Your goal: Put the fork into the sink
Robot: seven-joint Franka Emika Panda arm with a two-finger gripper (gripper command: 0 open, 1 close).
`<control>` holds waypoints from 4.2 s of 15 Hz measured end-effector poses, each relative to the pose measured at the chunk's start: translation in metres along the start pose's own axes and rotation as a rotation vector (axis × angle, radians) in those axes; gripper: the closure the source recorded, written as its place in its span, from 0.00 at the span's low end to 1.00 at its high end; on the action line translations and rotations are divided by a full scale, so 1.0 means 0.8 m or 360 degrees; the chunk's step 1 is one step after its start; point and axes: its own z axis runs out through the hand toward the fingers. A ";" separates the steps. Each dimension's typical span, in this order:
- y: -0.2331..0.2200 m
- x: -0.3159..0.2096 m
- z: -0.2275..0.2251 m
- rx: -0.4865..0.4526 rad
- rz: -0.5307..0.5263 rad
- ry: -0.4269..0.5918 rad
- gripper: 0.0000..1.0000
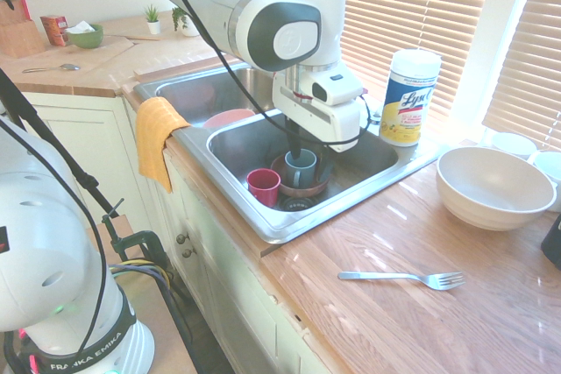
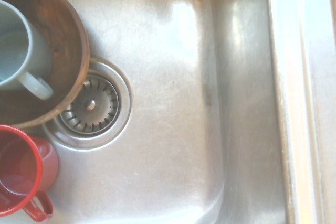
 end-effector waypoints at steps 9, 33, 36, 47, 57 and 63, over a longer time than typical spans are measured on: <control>0.077 0.098 -0.030 -0.0026 0.0490 0.0117 0.00; 0.192 0.223 0.077 0.0054 0.0918 0.0029 1.00; 0.190 0.223 0.077 0.0056 0.0914 0.0028 1.00; 0.217 0.257 0.050 0.0146 0.0963 0.0058 1.00; -0.049 0.143 -0.118 0.0339 0.0376 0.0176 1.00; -0.160 0.037 0.048 0.0200 0.0160 0.0160 1.00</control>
